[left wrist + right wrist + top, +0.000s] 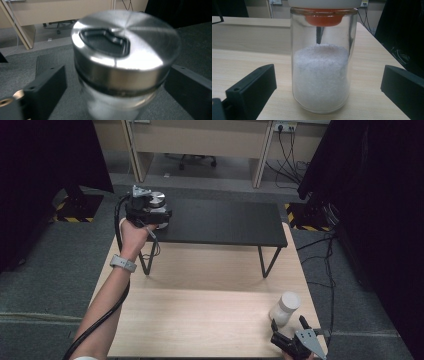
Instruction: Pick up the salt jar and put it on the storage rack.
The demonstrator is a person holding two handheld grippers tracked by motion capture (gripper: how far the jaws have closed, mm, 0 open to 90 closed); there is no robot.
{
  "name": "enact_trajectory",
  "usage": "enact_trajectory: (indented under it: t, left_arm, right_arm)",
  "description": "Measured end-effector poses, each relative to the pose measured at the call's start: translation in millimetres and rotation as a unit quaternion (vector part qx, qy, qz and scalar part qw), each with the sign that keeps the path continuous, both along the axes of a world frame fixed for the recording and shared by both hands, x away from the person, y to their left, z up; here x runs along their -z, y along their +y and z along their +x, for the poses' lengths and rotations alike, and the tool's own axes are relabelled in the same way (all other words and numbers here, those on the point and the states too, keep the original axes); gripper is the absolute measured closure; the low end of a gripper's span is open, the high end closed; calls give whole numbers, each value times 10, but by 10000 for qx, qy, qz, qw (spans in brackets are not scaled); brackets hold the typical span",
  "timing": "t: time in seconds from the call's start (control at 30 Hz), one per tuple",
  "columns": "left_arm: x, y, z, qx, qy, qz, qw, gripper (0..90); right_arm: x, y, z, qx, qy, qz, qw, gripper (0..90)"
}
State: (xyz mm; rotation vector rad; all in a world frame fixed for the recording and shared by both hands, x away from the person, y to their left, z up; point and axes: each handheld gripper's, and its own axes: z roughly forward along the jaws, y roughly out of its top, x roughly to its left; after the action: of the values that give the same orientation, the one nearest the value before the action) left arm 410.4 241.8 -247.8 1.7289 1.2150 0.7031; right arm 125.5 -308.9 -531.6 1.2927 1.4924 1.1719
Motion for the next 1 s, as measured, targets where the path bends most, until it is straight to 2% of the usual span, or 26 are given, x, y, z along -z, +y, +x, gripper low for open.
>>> enact_trajectory:
  t: [0.13, 0.4, 0.5, 0.6, 0.7, 0.9, 1.0]
  left_arm:
    - [10, 38, -33, 32, 57, -111, 9999, 0]
    - [22, 61, -180, -1, 57, -117, 9999, 0]
    - [58, 63, -311, -51, -49, 9, 10000, 0]
    - [86, 102, -388, -45, -43, -27, 10000, 0]
    - [84, 145, -466, -48, 20, 86, 9999, 0]
    - [104, 221, -613, -82, 44, 78, 9999, 0]
    - [135, 270, -716, -108, 33, 9, 9999, 0]
  right_arm:
    - [1, -5, -1, -14, -2, -6, 10000, 3]
    - [-1, -9, -1, -32, 5, 5, 10000, 3]
    - [-6, -12, 1, -44, 19, 2, 10000, 2]
    - [-9, -15, 2, -51, 27, 2, 10000, 3]
    - [-14, -17, 5, -73, 40, -31, 10000, 3]
    - [-17, -17, 6, -92, 50, -59, 9999, 2]
    - [-22, -18, 10, -109, 68, -76, 9999, 2]
